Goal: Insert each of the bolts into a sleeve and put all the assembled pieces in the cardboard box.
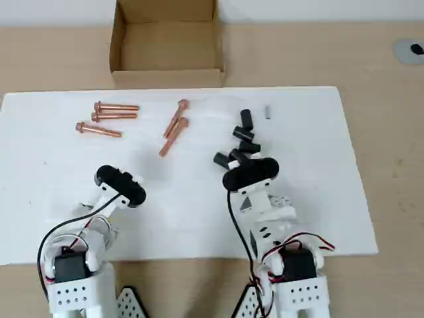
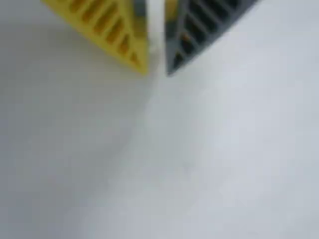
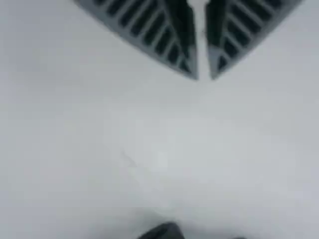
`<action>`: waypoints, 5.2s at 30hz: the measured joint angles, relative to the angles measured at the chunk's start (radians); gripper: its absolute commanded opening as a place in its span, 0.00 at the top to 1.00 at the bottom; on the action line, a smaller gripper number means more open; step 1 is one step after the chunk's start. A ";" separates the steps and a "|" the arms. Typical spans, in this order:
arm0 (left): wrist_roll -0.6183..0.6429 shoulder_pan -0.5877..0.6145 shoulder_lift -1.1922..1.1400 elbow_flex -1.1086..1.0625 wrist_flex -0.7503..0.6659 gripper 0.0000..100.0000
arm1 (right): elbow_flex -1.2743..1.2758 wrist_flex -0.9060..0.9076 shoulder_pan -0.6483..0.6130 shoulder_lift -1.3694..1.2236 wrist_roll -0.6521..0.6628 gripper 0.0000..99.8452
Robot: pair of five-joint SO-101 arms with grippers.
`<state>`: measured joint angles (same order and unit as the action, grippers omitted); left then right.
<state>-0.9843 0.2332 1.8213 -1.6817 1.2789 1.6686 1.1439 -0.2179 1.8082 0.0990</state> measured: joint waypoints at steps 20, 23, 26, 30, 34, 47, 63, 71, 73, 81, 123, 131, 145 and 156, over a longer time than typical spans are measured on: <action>0.000 0.000 0.000 0.000 0.000 0.96 | 0.000 0.000 0.000 0.000 0.000 0.99; 0.000 0.000 0.000 0.000 0.000 0.96 | 0.000 0.000 0.000 0.000 0.000 0.99; 0.000 0.000 0.000 0.000 0.000 0.96 | 0.000 0.000 0.000 0.000 0.000 0.99; 0.000 0.000 0.000 0.000 0.000 0.96 | 0.000 0.000 0.000 0.000 0.000 0.99; 0.000 0.000 0.000 0.000 0.000 0.96 | 0.000 0.000 0.000 0.000 0.000 0.99; 0.000 0.000 0.000 0.000 0.000 0.96 | 0.000 0.000 0.000 0.000 0.000 0.99; 0.038 0.003 0.003 0.008 0.014 0.98 | 0.005 -0.017 -0.011 0.000 0.000 0.99; 0.655 0.084 -0.017 0.172 0.026 0.96 | -0.126 -0.025 -0.015 -0.003 0.000 0.87; 0.698 0.084 -0.060 0.204 0.017 0.90 | -0.193 -0.021 -0.015 -0.068 0.000 0.87; 0.988 0.075 -0.436 0.595 -0.078 0.86 | -0.717 0.021 -0.015 -0.677 -0.011 0.88; 1.906 0.035 -2.476 2.222 0.235 0.86 | -2.015 0.629 -0.081 -2.030 0.005 0.88; 1.906 0.035 -2.476 2.403 0.345 0.86 | -1.995 0.629 -0.081 -2.030 0.005 0.88; 1.906 0.051 -2.638 2.423 0.258 0.86 | -1.995 0.629 -0.081 -2.030 0.006 0.88; 1.893 0.055 -2.707 2.433 0.245 0.87 | -1.995 0.629 -0.081 -2.030 0.040 0.88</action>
<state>0.9091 0.2885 -0.8853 0.7518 1.5244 -0.3261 1.7729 -0.2992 -0.2217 0.1389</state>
